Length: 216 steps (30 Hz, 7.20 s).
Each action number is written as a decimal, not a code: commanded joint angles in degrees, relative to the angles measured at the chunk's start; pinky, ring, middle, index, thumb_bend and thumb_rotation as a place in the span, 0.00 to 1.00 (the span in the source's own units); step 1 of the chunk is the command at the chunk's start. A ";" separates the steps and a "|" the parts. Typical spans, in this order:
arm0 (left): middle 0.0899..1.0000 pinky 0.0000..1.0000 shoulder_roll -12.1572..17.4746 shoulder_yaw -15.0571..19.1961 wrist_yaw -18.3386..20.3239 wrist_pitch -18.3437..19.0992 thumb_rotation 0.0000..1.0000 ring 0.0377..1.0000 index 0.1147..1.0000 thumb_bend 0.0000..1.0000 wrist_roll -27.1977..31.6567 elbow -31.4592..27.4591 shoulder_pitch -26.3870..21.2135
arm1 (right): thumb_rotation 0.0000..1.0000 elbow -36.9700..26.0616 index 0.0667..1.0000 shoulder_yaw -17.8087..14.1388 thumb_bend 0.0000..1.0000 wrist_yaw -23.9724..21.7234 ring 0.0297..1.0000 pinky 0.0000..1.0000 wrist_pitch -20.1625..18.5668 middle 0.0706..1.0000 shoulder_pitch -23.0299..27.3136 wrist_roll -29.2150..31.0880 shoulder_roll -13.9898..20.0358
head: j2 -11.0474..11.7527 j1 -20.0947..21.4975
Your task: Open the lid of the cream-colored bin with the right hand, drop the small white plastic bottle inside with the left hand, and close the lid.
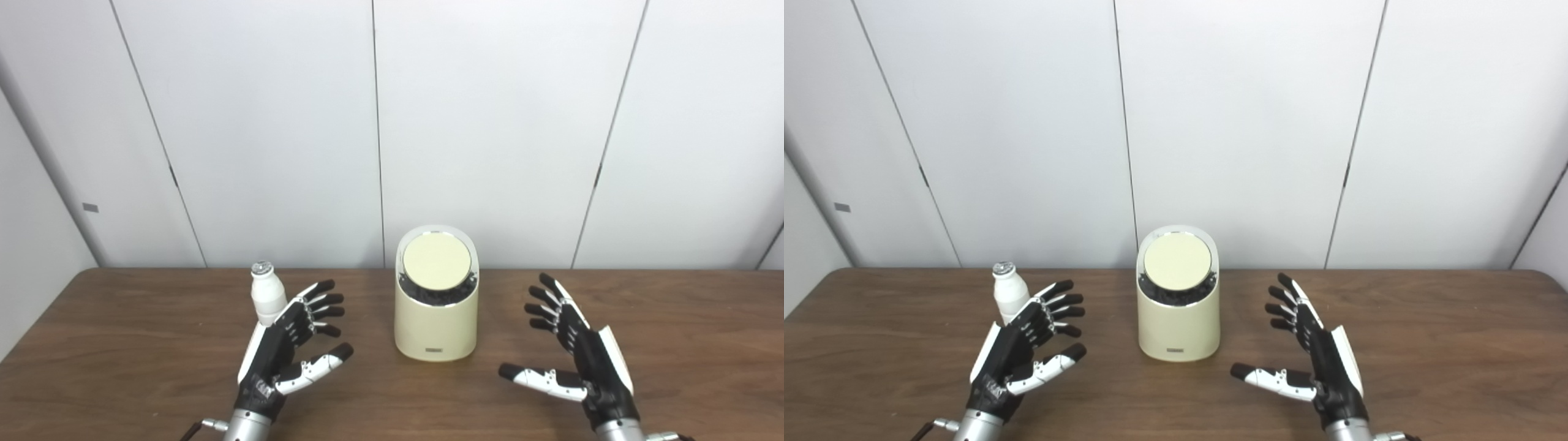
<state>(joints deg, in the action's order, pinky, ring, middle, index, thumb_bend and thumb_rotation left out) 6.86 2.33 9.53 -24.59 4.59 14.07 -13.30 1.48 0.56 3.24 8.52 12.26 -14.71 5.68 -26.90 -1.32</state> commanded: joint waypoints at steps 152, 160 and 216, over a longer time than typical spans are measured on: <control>0.76 0.60 -0.67 -1.97 0.09 -1.21 0.18 0.71 0.84 0.70 0.50 -0.71 -1.18 | 0.18 -9.27 0.85 6.00 0.80 -7.19 0.81 0.64 -27.43 0.85 22.61 -17.22 1.67 | -2.73 -1.48; 0.75 0.60 -0.66 -1.84 -0.02 -1.11 0.17 0.70 0.84 0.70 0.61 -0.86 -1.18 | 0.24 -12.37 0.84 1.82 0.76 -2.30 0.81 0.65 -19.98 0.84 14.56 -10.69 1.41 | -2.72 -1.03; 0.63 0.53 -3.10 10.81 -20.33 14.54 0.00 0.60 0.64 0.65 -18.04 -23.88 12.71 | 0.05 -7.60 0.86 -3.89 0.70 -1.77 0.82 0.75 -4.64 0.87 -2.10 8.20 3.89 | 0.00 -17.88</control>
<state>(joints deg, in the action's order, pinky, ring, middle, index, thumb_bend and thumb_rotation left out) 2.80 12.62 -9.16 -8.53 -12.07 -9.30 1.11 -3.76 -3.17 1.64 4.08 8.87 -6.58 9.44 -26.89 -19.16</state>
